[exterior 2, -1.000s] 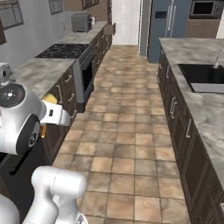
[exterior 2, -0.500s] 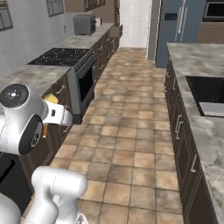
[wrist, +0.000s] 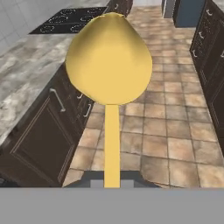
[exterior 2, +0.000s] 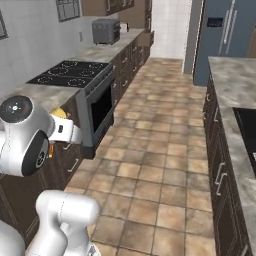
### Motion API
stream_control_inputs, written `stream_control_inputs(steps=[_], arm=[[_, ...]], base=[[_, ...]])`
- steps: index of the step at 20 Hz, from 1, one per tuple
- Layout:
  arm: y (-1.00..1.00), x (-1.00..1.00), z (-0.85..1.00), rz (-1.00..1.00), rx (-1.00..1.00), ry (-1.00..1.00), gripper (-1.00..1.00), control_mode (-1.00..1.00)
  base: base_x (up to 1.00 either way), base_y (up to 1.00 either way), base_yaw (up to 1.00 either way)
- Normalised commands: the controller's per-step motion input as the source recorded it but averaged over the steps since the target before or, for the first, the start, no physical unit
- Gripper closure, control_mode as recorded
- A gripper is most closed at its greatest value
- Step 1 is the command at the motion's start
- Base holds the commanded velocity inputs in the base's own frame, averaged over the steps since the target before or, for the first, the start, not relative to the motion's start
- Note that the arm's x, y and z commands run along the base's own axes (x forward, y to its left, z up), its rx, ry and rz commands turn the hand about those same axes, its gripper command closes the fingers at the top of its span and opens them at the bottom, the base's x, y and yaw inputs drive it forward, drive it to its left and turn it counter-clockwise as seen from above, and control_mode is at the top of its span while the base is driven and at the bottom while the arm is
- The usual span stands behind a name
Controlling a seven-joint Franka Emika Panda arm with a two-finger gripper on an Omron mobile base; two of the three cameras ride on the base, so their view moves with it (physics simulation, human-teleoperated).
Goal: Pick up the metallic utensils from the counter and place them in the open drawer. Make sure not to pick up any wooden utensils.
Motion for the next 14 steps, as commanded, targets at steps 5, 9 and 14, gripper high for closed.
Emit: stream_control_inputs(steps=[5,9,14], arm=[[0.00,0.00,0.00,0.00,0.00,0.00,1.00,1.00],[0.00,0.00,0.00,0.00,0.00,0.00,1.00,1.00],[0.00,0.00,0.00,0.00,0.00,0.00,1.00,1.00]], base=[[1.00,-0.32,0.16],[1.00,-0.41,0.08],[1.00,-0.31,0.08]])
